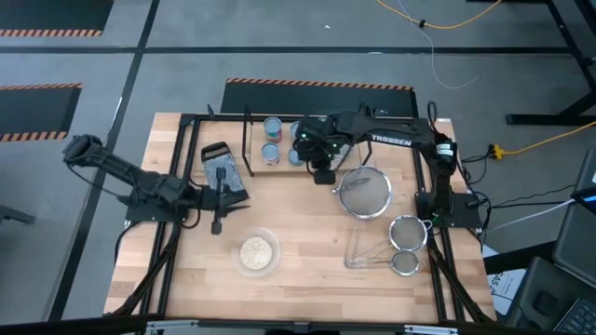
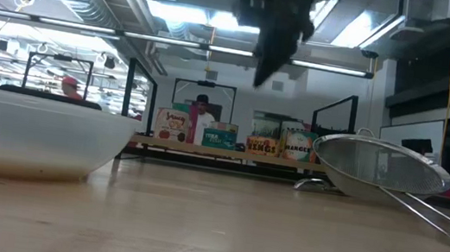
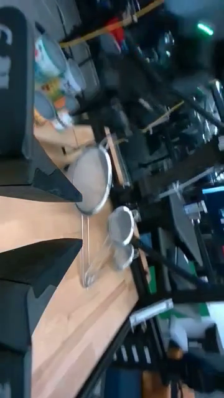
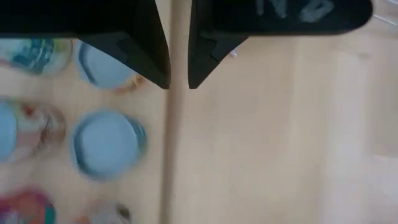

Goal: Pick and place cans onto a shelf
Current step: Return to Home Position

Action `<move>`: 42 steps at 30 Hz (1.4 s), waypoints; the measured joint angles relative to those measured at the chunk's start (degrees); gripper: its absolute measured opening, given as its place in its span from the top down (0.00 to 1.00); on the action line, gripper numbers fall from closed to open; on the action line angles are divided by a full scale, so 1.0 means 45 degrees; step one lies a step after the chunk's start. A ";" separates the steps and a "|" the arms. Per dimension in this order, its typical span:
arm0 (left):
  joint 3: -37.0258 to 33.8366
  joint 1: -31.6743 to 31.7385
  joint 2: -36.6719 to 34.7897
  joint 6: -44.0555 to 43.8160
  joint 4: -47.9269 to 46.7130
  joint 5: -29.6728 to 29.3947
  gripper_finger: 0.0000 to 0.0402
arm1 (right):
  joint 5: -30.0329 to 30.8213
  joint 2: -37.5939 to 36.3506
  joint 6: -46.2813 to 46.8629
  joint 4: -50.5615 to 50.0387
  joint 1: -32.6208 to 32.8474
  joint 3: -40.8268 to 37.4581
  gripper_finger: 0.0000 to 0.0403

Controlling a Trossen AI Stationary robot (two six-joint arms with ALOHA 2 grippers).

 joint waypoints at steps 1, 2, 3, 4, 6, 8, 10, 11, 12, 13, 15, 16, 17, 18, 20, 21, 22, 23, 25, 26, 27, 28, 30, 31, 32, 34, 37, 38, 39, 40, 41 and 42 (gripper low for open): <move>0.0000 0.0299 -0.0142 0.0042 -0.0113 0.0141 0.76 | 0.0005 -0.0006 0.0146 -0.0174 0.0234 0.0381 0.85; 0.0000 0.0562 -0.0341 0.0045 -0.0295 0.0174 0.76 | 0.0008 -0.0013 0.0210 -0.0406 0.0464 0.0728 0.85; 0.0000 0.0796 -0.0581 0.0040 -0.0533 0.0161 0.76 | 0.0006 -0.0013 0.0289 -0.0803 0.0712 0.1115 0.85; 0.0000 0.1008 -0.0899 0.0045 -0.0893 0.0116 0.76 | 0.0008 -0.0013 0.0383 -0.1224 0.0943 0.1519 0.85; 0.0000 0.1356 -0.1681 0.0052 -0.1726 0.0047 0.76 | 0.0012 -0.0028 0.0447 -0.1889 0.1426 0.2279 0.85; 0.0000 0.1555 -0.2522 -0.0031 -0.2604 0.0149 0.76 | 0.0202 -0.0119 0.0505 -0.2551 0.1886 0.2849 0.85; -0.0005 0.1585 -0.3426 -0.0233 -0.3569 0.0263 0.76 | 0.0577 -0.0338 0.0685 -0.2721 0.2360 0.3098 0.85; -0.0005 0.1585 -0.3868 -0.0350 -0.3890 0.0312 0.76 | 0.0844 -0.0540 0.0870 -0.2698 0.2587 0.3099 0.85; -0.0005 0.1585 -0.4287 -0.0402 -0.4255 0.0355 0.76 | 0.1097 -0.0726 0.1013 -0.2716 0.2813 0.3070 0.85; -0.0075 0.1585 -0.4665 -0.0411 -0.4382 0.0399 0.76 | 0.1337 -0.0944 0.1186 -0.2756 0.3029 0.3066 0.85; -0.0395 0.1580 -0.5396 -0.0407 -0.4388 0.0452 0.76 | 0.1750 -0.1269 0.1526 -0.3066 0.3446 0.3062 0.85; -0.0611 0.1580 -0.5732 -0.0407 -0.4393 0.0461 0.76 | 0.1867 -0.1426 0.1694 -0.3176 0.3634 0.3048 0.85; -0.0895 0.1578 -0.6098 -0.0407 -0.4373 0.0468 0.76 | 0.1988 -0.1541 0.1889 -0.3299 0.3832 0.3048 0.85; -0.1245 0.1579 -0.6449 -0.0408 -0.4320 0.0462 0.76 | 0.2075 -0.1683 0.2089 -0.3340 0.4015 0.3048 0.85; -0.1922 0.1580 -0.7072 -0.0397 -0.3942 0.0466 0.76 | 0.2112 -0.1938 0.2418 -0.3494 0.4406 0.3043 0.85; -0.2287 0.1579 -0.7375 -0.0380 -0.3687 0.0470 0.76 | 0.2120 -0.2070 0.2534 -0.3560 0.4600 0.3043 0.85; -0.2591 0.1580 -0.7629 -0.0311 -0.3363 0.0454 0.76 | 0.2123 -0.2168 0.2660 -0.3634 0.4800 0.3043 0.85; -0.2868 0.1580 -0.7897 -0.0179 -0.2994 0.0426 0.76 | 0.2123 -0.2255 0.2821 -0.3716 0.4994 0.3043 0.85; -0.3302 0.1593 -0.8366 0.0176 -0.2563 0.0408 0.76 | 0.2123 -0.2437 0.3050 -0.3922 0.5377 0.3034 0.85; -0.3477 0.1618 -0.8580 0.0310 -0.2503 0.0403 0.76 | 0.2159 -0.2552 0.3206 -0.3947 0.5544 0.3024 0.85; -0.3621 0.1664 -0.8749 0.0381 -0.2450 0.0407 0.76 | 0.2238 -0.2654 0.3359 -0.3977 0.5719 0.3024 0.85; -0.3767 0.1742 -0.8716 0.0425 -0.2237 0.0362 0.76 | 0.2369 -0.2805 0.3526 -0.4036 0.5887 0.3024 0.85; -0.3939 0.1925 -0.8719 0.0439 -0.2173 0.0238 0.76 | 0.2676 -0.3056 0.3819 -0.4213 0.6220 0.3024 0.85; -0.3939 0.2033 -0.8719 0.0374 -0.2184 0.0244 0.76 | 0.2807 -0.3189 0.3896 -0.4244 0.6398 0.3024 0.85; -0.3939 0.2145 -0.8716 0.0269 -0.2236 0.0265 0.76 | 0.2990 -0.3321 0.4027 -0.4276 0.6572 0.3004 0.85; -0.3939 0.2382 -0.8705 0.0179 -0.2468 0.0549 0.76 | 0.3285 -0.3690 0.4219 -0.4270 0.6894 0.2689 0.85; -0.3939 0.2762 -0.8720 0.0125 -0.2344 0.1207 0.76 | 0.3852 -0.4659 0.4683 -0.3861 0.7309 0.1400 0.85; -0.3939 0.2895 -0.8720 -0.0002 -0.2405 0.1329 0.76 | 0.4116 -0.5097 0.4911 -0.3456 0.7418 0.0738 0.85; -0.3939 0.3018 -0.8720 -0.0108 -0.2484 0.1444 0.76 | 0.4371 -0.5590 0.5192 -0.2992 0.7557 -0.0044 0.85; -0.3939 0.3131 -0.8720 -0.0254 -0.2559 0.1516 0.76 | 0.4529 -0.6106 0.5411 -0.2574 0.7669 -0.0881 0.85; -0.3939 0.3228 -0.8720 -0.0425 -0.2690 0.1548 0.76 | 0.4604 -0.6649 0.5595 -0.2093 0.7789 -0.1740 0.85; -0.3939 0.3311 -0.8720 -0.0590 -0.2811 0.1564 0.76 | 0.4608 -0.7202 0.5822 -0.1506 0.7906 -0.2658 0.85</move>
